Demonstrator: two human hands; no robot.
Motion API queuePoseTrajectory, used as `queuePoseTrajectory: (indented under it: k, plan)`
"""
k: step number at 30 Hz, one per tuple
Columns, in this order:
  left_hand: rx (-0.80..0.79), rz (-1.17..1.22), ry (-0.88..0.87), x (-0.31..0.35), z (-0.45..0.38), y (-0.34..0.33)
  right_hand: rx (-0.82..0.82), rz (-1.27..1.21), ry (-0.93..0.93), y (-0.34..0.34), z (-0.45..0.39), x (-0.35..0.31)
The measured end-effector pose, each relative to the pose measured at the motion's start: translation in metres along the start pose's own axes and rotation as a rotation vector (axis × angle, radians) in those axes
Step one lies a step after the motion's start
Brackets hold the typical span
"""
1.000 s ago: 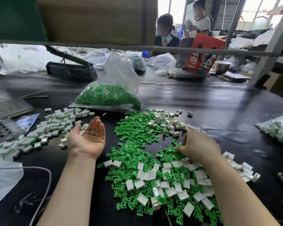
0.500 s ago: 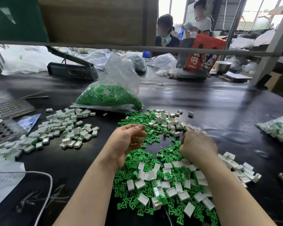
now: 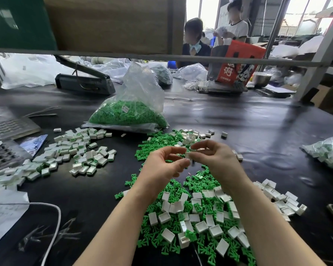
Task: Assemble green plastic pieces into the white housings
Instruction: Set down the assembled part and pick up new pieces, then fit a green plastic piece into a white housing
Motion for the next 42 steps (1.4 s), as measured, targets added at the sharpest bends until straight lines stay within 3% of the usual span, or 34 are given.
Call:
queuePoseTrajectory:
  k: [6,8,13,16,25,31,34,42]
  plan:
    - [0.117,0.058,-0.135,0.014,-0.001,0.011,-0.09,-0.046,0.057,-0.008,0.002,-0.007]
    - [0.116,0.07,-0.159,0.017,-0.001,0.011,-0.05,0.145,0.082,-0.005,0.0,-0.006]
    - [0.13,0.1,-0.184,0.02,-0.001,0.011,0.068,0.963,0.008,-0.005,-0.004,0.015]
    - [0.148,0.104,-0.185,0.02,-0.002,0.013,0.067,1.088,-0.032,-0.008,-0.006,0.023]
    - [0.184,0.049,-0.175,0.019,-0.001,0.021,0.087,0.87,0.051,-0.005,-0.005,0.013]
    - [0.239,0.111,-0.131,0.017,-0.001,0.026,-0.006,0.199,0.079,-0.001,-0.001,0.001]
    - [0.22,0.216,-0.125,0.017,0.0,0.023,-0.094,-0.015,0.127,-0.005,0.004,-0.011]
    - [0.199,0.296,-0.123,0.02,0.002,0.02,-0.118,-0.18,0.201,-0.005,0.01,-0.024]
Point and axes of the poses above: each hand's wrist, its own z-axis away from the middle knuckle, its own y-axis out of the back of the hand, x = y × z, the point moved 9 cm from there along -z, towards the middle knuckle, and after that the axes turned 11 degrees about -y, right-handed, at the moved point
